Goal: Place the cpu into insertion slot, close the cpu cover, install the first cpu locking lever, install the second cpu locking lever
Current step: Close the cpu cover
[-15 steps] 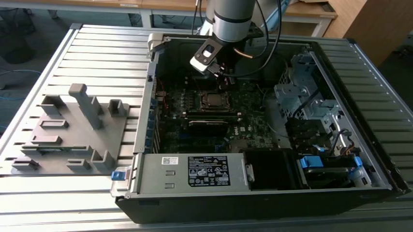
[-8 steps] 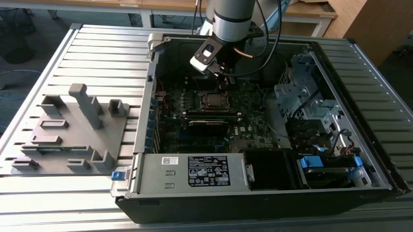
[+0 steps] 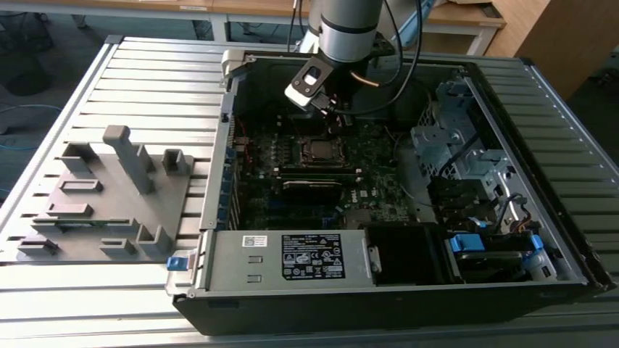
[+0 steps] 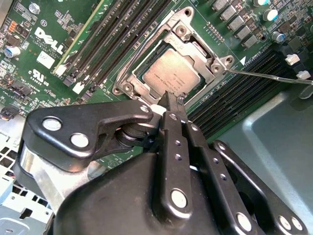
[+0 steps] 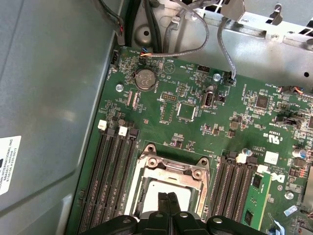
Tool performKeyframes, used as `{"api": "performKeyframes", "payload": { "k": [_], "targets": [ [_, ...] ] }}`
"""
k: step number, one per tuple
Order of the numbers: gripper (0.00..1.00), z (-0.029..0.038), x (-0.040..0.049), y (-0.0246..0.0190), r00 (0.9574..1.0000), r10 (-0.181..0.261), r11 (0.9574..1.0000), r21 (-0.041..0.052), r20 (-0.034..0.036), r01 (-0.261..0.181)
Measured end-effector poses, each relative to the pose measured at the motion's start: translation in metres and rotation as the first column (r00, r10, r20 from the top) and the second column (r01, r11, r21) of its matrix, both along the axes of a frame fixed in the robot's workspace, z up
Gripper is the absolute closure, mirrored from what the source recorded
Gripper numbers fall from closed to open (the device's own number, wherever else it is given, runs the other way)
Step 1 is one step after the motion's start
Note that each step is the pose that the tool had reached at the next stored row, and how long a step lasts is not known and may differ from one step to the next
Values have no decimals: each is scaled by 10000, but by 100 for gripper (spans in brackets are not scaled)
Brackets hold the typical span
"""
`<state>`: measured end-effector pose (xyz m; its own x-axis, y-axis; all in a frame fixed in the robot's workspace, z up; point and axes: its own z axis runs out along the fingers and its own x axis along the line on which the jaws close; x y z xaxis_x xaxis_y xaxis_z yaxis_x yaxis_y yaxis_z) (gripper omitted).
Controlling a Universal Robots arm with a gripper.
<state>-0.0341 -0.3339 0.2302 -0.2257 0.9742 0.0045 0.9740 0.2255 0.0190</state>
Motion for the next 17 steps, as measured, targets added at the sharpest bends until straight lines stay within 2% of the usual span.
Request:
{"api": "performKeyframes", "payload": {
  "k": [4, 7, 9, 13, 17],
  "targets": [
    [90, -1, 0, 0, 9999, 124, 9999, 1, -5, -124],
    [90, -2, 0, 0, 9982, 601, 9982, 1, -4, -601],
    [90, -4, 0, 0, 9953, 966, 9953, 2, -4, -966],
    [90, -7, 0, 0, 9856, 1690, 9856, 1, -4, -1690],
    [90, -10, 0, 0, 9707, 2403, 9707, 1, -5, -2403]
  ]
}}
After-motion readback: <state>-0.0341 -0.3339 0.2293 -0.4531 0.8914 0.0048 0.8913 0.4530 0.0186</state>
